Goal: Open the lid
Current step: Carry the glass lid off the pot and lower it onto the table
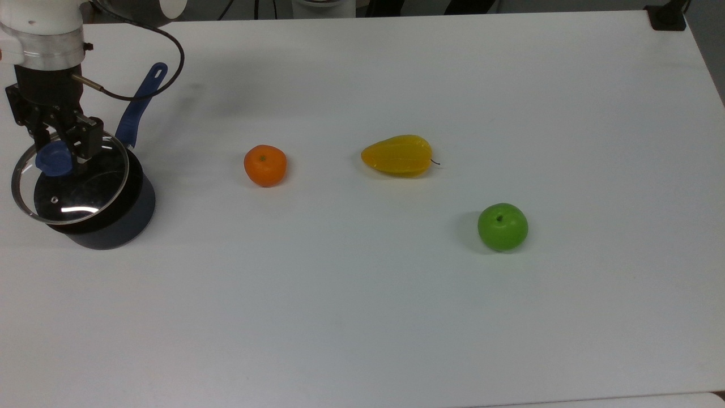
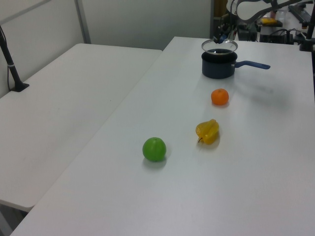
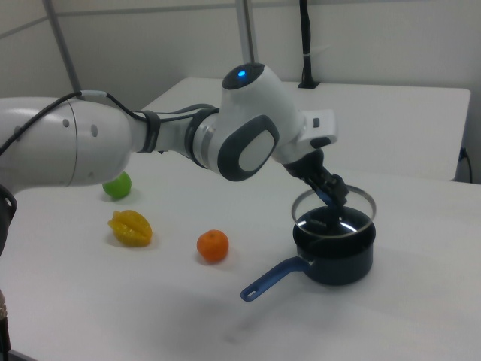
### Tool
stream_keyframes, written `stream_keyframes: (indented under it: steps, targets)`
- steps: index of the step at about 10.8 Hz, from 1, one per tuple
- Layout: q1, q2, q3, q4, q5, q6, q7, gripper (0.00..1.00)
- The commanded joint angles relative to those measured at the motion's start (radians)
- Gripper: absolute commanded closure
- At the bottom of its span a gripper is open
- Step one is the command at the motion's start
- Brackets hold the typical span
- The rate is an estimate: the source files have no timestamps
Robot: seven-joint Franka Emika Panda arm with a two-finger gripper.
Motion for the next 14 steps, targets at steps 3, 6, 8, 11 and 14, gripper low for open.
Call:
stream_keyframes:
  steps: [3, 6, 8, 11, 14]
  targets:
    - [0.192, -0.073, 0.01, -0.032, -0.006, -0.046, 0.173, 0.45]
    - [0.345, -0.072, 0.011, -0.093, -0.095, -0.044, 0.318, 0.45]
    - [0.437, -0.06, 0.019, -0.134, -0.152, -0.041, 0.426, 0.45]
    - [0.468, -0.014, 0.071, -0.145, -0.172, -0.032, 0.5, 0.45]
    - [0.514, 0.043, 0.073, -0.141, -0.213, 0.031, 0.555, 0.45]
